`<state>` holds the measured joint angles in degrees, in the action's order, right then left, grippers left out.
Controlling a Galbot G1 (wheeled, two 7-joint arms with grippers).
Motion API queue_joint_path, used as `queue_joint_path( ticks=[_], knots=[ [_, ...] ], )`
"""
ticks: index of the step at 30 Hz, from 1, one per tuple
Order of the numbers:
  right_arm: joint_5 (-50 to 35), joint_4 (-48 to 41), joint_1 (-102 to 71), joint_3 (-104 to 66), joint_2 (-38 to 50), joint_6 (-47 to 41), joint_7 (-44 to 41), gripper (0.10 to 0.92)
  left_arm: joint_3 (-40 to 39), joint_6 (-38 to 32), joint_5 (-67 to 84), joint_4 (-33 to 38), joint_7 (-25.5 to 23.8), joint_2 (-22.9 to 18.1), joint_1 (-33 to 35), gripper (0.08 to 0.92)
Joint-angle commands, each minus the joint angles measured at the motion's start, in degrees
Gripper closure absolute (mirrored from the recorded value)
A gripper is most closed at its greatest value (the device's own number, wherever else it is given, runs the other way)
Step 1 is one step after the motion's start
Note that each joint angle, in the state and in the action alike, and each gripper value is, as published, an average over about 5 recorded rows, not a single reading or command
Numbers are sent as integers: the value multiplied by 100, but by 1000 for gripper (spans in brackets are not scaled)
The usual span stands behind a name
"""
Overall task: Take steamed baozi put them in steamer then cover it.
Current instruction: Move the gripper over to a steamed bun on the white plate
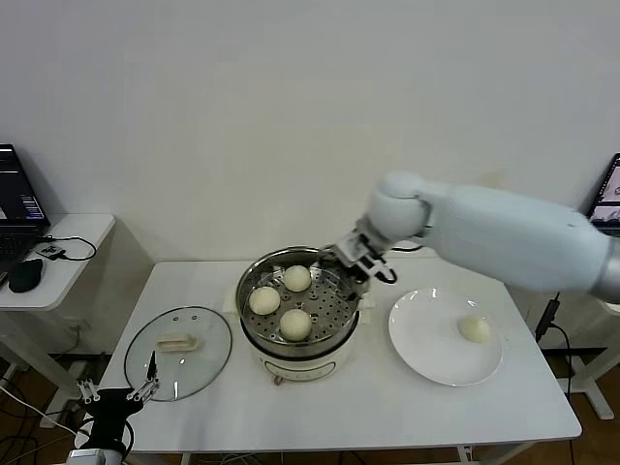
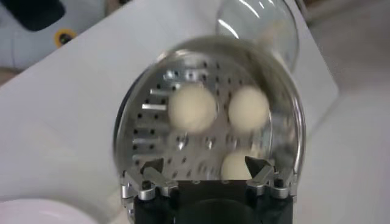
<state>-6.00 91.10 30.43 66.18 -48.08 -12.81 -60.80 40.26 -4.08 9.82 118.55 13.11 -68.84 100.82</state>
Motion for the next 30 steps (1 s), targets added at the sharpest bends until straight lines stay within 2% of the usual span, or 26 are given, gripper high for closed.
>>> queue_joint_path(
  ticks=[1, 6, 13, 18, 30],
  knots=[
    [407, 346, -692, -491, 2047, -926, -191, 202, -65, 17, -26, 16, -14, 19, -33, 177],
    [954, -155, -1937, -1550, 2336, -561, -301, 203, -106, 40, -63, 13, -29, 20, -51, 177],
    [1635, -949, -3639, -2999, 2267, -100, -420, 203, -86, 68, -101, -21, -35, 26, -13, 177],
    [2105, -1496, -3996, -3400, 1996, 175, -466, 202, -117, 111, -142, -24, -40, -8, -38, 177],
    [2581, -2457, -4132, -3584, 1101, 296, -366, 202, -87, 144, -154, -39, -38, -6, -17, 177]
  ],
)
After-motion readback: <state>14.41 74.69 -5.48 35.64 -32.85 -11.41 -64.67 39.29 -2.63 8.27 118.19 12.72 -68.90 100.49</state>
